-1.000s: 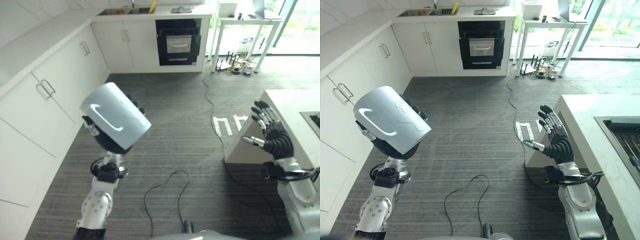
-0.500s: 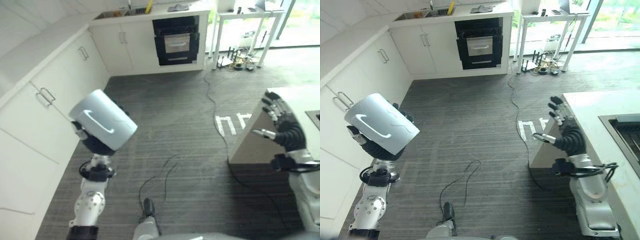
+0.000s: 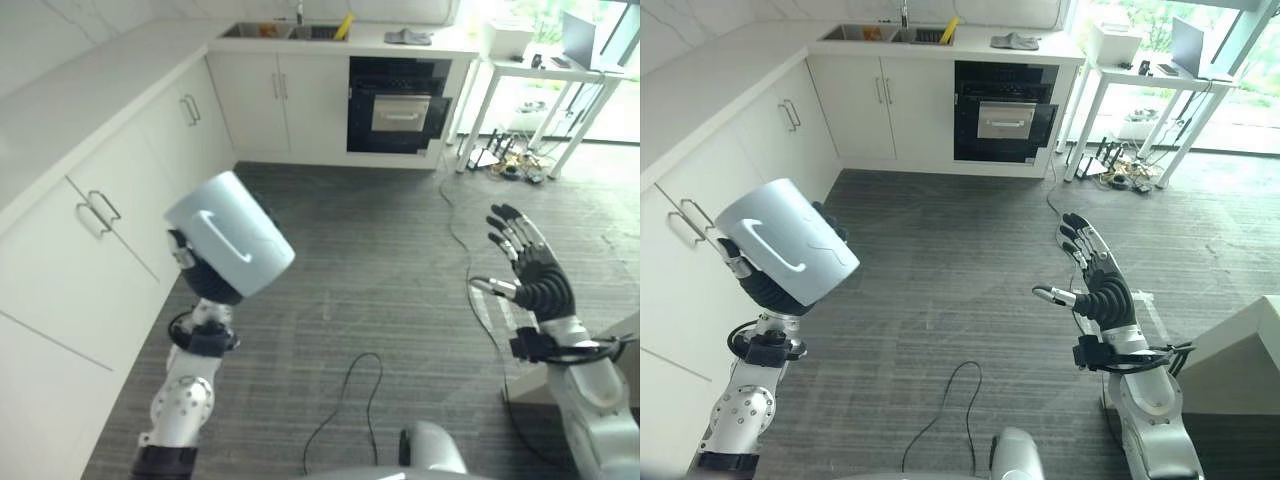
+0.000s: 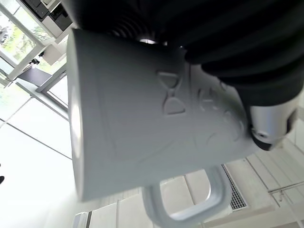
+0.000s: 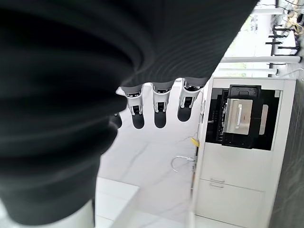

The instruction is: Place the dishes in the dishwasher.

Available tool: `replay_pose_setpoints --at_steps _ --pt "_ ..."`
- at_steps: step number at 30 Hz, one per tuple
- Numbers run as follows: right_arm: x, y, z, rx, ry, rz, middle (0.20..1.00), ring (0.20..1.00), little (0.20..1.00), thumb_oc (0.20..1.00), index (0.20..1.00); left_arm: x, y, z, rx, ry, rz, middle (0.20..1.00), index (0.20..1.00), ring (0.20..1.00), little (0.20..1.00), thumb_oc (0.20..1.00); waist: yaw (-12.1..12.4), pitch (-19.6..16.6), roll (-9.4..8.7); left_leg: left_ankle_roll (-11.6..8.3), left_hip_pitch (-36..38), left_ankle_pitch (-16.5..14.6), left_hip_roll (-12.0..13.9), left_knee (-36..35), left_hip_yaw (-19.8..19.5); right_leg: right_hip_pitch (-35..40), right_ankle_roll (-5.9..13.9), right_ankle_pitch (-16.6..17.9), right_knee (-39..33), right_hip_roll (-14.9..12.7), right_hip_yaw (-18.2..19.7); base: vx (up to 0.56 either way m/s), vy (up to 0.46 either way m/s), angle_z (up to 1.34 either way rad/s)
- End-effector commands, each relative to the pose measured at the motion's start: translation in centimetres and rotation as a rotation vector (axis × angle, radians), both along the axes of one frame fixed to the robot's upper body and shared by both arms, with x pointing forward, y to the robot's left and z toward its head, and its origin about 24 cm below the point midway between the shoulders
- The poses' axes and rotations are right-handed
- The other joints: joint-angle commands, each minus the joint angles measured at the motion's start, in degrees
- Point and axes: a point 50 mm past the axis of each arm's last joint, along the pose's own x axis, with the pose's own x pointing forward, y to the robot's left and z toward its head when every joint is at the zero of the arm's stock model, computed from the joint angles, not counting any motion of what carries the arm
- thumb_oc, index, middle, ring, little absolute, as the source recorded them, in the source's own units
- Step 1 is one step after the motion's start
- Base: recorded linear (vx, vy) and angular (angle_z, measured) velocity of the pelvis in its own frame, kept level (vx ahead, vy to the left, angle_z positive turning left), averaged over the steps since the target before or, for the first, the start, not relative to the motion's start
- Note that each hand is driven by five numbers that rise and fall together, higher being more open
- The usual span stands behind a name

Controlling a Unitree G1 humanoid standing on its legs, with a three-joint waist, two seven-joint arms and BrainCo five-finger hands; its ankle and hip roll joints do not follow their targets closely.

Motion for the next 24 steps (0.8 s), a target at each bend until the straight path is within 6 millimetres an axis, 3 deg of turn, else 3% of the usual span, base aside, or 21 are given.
replay_pose_setpoints --at_steps 1,3,4,6,7,8,10,11,14,15,16,17,18,20,22,23,24 --pt "-0.2 -1.0 2.2 0.046 -0.149 -0.027 1.000 1.000 1.000 1.000 1.000 -0.9 -0.4 1.0 -0.018 -0.067 -0.020 0.200 0.200 0.200 0.200 0.200 -2.30 -0.61 -0.02 -3.73 -1.19 5.81 5.40 -0.56 -1.63 13.80 1.63 19.65 -21.41 1.21 2.68 0.27 -0.125 0.42" --pt "-0.2 -1.0 2.1 0.045 -0.150 -0.027 1.000 1.000 1.000 1.000 1.000 -0.9 -0.6 0.9 -0.022 -0.068 -0.022 0.200 0.200 0.200 0.200 0.200 -3.42 -0.25 0.53 -3.89 0.37 4.68 6.12 -0.56 -1.47 11.27 1.78 20.56 -22.90 0.97 3.96 0.39 -0.221 0.45" --pt "-0.4 -1.3 2.1 0.043 -0.155 -0.032 1.000 1.000 1.000 1.000 1.000 -0.9 -0.6 1.0 -0.018 -0.094 -0.027 0.200 0.200 0.200 0.200 0.200 -4.89 -0.61 0.79 -3.13 1.99 2.63 5.84 -0.56 -2.32 10.60 2.02 18.90 -22.90 2.47 7.75 0.39 -0.247 0.43" --pt "-0.2 -1.2 2.4 0.041 -0.148 -0.038 1.000 1.000 1.000 1.000 1.000 -0.9 0.0 1.3 -0.033 -0.106 -0.007 0.200 0.200 0.200 0.200 0.200 -5.24 -2.37 0.60 -3.37 3.62 1.21 6.23 -0.56 -1.49 13.30 2.42 20.31 -22.90 2.78 8.55 0.53 -0.464 0.38" --pt "0.2 -1.2 2.5 0.046 -0.148 -0.044 1.000 1.000 1.000 1.000 1.000 -0.8 0.3 1.4 -0.050 -0.097 0.005 0.200 0.200 0.200 0.200 0.200 -5.33 -3.27 0.76 -3.85 5.62 0.89 6.65 -0.56 -1.67 14.68 1.67 20.36 -22.90 3.47 8.99 0.64 -0.615 0.18" --pt "0.5 -0.9 2.9 0.055 -0.163 -0.033 1.000 1.000 1.000 1.000 1.000 -0.8 0.1 1.5 -0.056 -0.098 0.012 0.200 0.200 0.200 0.200 0.200 -5.09 -4.02 1.73 -5.50 7.39 5.03 8.15 -0.56 -1.89 15.67 0.30 19.28 -22.90 5.14 8.44 0.43 -0.403 0.03" --pt "0.7 -0.8 3.0 0.044 -0.173 -0.036 1.000 1.000 1.000 1.000 1.000 -0.8 -0.1 1.4 -0.064 -0.096 0.011 0.200 0.200 0.200 0.200 0.200 -5.07 -4.25 2.61 -7.55 7.27 10.50 9.94 2.02 -1.48 16.83 -1.09 18.24 -22.90 6.82 8.73 0.23 -0.244 -0.35" --pt "0.7 -0.8 3.1 0.043 -0.174 -0.037 1.000 1.000 1.000 1.000 1.000 -0.8 -0.2 1.4 -0.066 -0.096 0.010 0.200 0.200 0.200 0.200 0.200 -5.04 -4.25 2.68 -8.09 6.86 11.74 10.41 3.89 -1.49 17.10 -1.49 17.97 -22.90 7.17 8.73 0.17 -0.220 -0.41" --pt "0.8 -1.1 3.2 0.045 -0.169 -0.034 1.000 1.000 1.000 1.000 1.000 -1.0 -0.3 1.0 -0.118 -0.076 0.009 0.200 0.200 0.200 0.200 0.200 -4.82 -3.91 1.92 -11.27 1.54 20.16 13.23 20.68 -1.90 20.53 -4.55 15.88 -22.90 8.89 10.09 0.17 -0.241 -0.25" --pt "0.8 -1.1 3.2 0.045 -0.169 -0.033 1.000 1.000 1.000 1.000 1.000 -1.0 -0.3 1.0 -0.122 -0.076 0.008 0.200 0.200 0.200 0.200 0.200 -4.83 -3.83 1.80 -11.45 0.77 20.30 13.45 22.44 -2.03 20.72 -4.77 15.82 -22.90 8.99 10.18 0.30 -0.364 -0.22" --pt "0.8 -1.1 3.1 0.032 -0.167 -0.015 1.000 1.000 1.000 1.000 1.000 -1.3 -0.3 0.7 -0.152 -0.074 0.002 0.200 0.200 0.200 0.200 0.200 -3.98 -2.36 0.31 -11.76 -6.26 22.15 12.71 35.60 -2.66 23.84 -6.86 14.62 -22.90 9.32 11.95 0.26 -0.331 -0.12" --pt "0.8 -1.2 3.0 0.026 -0.167 -0.020 1.000 1.000 1.000 1.000 1.000 -1.4 -0.4 0.6 -0.156 -0.074 -0.006 0.200 0.200 0.200 0.200 0.200 -3.34 -1.54 -0.71 -11.29 -11.37 22.08 12.48 41.02 -2.95 25.63 -7.62 14.31 -22.90 9.08 12.50 0.30 -0.381 -0.08" --pt "0.7 -1.3 3.0 0.028 -0.169 -0.033 1.000 1.000 1.000 1.000 1.000 -1.3 -0.5 0.5 -0.158 -0.069 -0.019 0.200 0.200 0.200 0.200 0.200 -2.53 -0.56 -1.60 -10.07 -17.57 20.07 11.97 43.89 -2.86 27.04 -7.78 14.10 -22.90 9.01 12.59 0.18 -0.160 -0.04" --pt "0.8 -1.6 3.1 0.033 -0.172 -0.033 1.000 1.000 1.000 1.000 1.000 -1.4 -0.5 0.2 -0.174 -0.053 -0.027 0.200 0.200 0.200 0.200 0.200 -1.58 0.25 -1.52 -8.34 -18.85 17.43 10.10 37.20 -1.65 28.41 -7.22 12.82 -22.90 9.79 13.28 0.28 -0.035 -0.53" --pt "1.1 -1.2 3.3 0.035 -0.165 -0.008 1.000 1.000 1.000 1.000 1.000 -1.6 -0.2 -0.3 -0.154 -0.030 -0.016 0.200 0.200 0.200 0.200 0.200 -0.96 0.45 -0.39 -7.88 -17.41 18.15 9.37 21.10 1.04 30.05 -6.22 11.13 -22.90 11.49 15.49 0.55 0.142 -0.93" --pt "1.2 -0.6 3.0 0.029 -0.150 0.018 1.000 1.000 1.000 1.000 1.000 -2.0 0.0 -0.8 -0.149 -0.016 0.010 0.200 0.200 0.200 0.200 0.200 0.57 0.40 1.04 -8.19 -17.61 21.56 8.02 0.78 0.08 32.56 -5.26 9.35 -22.90 12.96 18.06 0.56 0.224 -0.58" --pt "1.2 -0.6 3.0 0.027 -0.144 0.020 1.000 1.000 1.000 1.000 1.000 -2.1 0.0 -0.9 -0.150 -0.013 0.013 0.200 0.200 0.200 0.200 0.200 0.85 0.25 1.14 -8.35 -18.08 21.93 7.98 -0.26 -0.14 32.88 -5.17 9.19 -22.90 13.07 18.26 0.52 0.223 -0.68"
